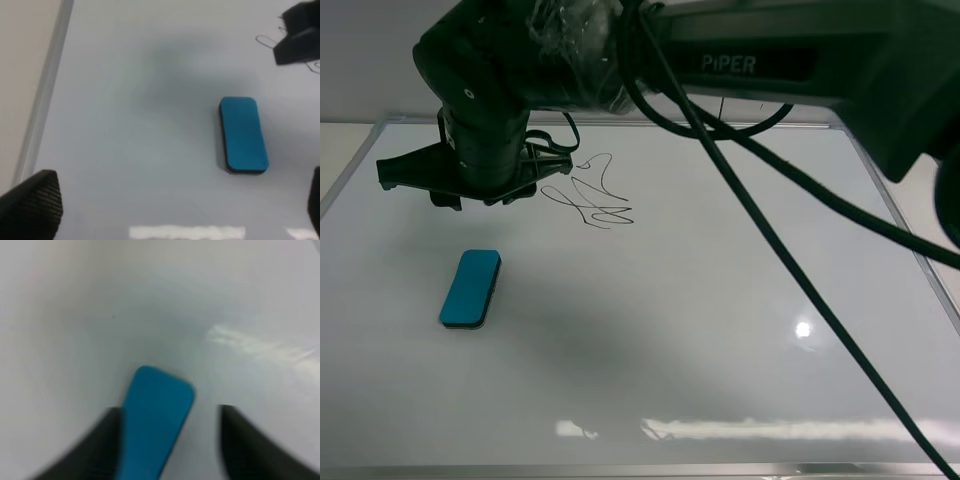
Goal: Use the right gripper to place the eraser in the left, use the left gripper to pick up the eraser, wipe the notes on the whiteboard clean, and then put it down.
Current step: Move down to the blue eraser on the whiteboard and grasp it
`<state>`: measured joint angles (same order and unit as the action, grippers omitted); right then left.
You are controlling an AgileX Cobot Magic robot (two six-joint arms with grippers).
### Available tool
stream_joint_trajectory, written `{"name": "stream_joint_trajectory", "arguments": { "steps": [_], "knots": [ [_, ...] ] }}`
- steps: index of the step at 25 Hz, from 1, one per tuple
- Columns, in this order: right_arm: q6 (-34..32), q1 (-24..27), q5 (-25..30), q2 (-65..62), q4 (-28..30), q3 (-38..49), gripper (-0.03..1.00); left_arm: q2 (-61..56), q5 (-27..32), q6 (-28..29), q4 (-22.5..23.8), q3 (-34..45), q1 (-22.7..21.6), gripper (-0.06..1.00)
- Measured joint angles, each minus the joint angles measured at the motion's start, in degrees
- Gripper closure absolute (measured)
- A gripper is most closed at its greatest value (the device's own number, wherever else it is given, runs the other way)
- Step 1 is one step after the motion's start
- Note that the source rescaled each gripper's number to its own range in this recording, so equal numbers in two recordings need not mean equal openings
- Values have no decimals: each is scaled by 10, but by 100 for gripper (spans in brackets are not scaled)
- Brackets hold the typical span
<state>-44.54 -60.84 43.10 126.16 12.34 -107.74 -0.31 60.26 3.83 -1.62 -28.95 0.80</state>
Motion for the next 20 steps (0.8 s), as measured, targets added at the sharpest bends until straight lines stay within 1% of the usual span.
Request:
{"name": "stream_joint_trajectory", "arguments": {
  "steps": [2,3,5,6,9,14,17,20],
  "knots": [
    [13,0,13,-11,21,0,19,0,0,0,0,0,0,-6],
    [21,0,17,-13,22,0,11,0,0,0,0,0,0,-6],
    [34,0,23,-13,20,0,2,0,0,0,0,0,0,-6],
    [40,0,24,-13,19,0,0,0,0,0,0,0,0,-6],
    [43,0,23,-13,19,0,-2,0,0,0,0,0,0,-6],
    [47,0,22,-13,19,0,-3,0,0,0,0,0,0,-6],
    [89,0,34,-15,32,0,-3,0,0,0,0,0,0,-6],
    [144,0,81,-29,55,0,-3,0,0,0,0,0,0,-6]
  ]
}}
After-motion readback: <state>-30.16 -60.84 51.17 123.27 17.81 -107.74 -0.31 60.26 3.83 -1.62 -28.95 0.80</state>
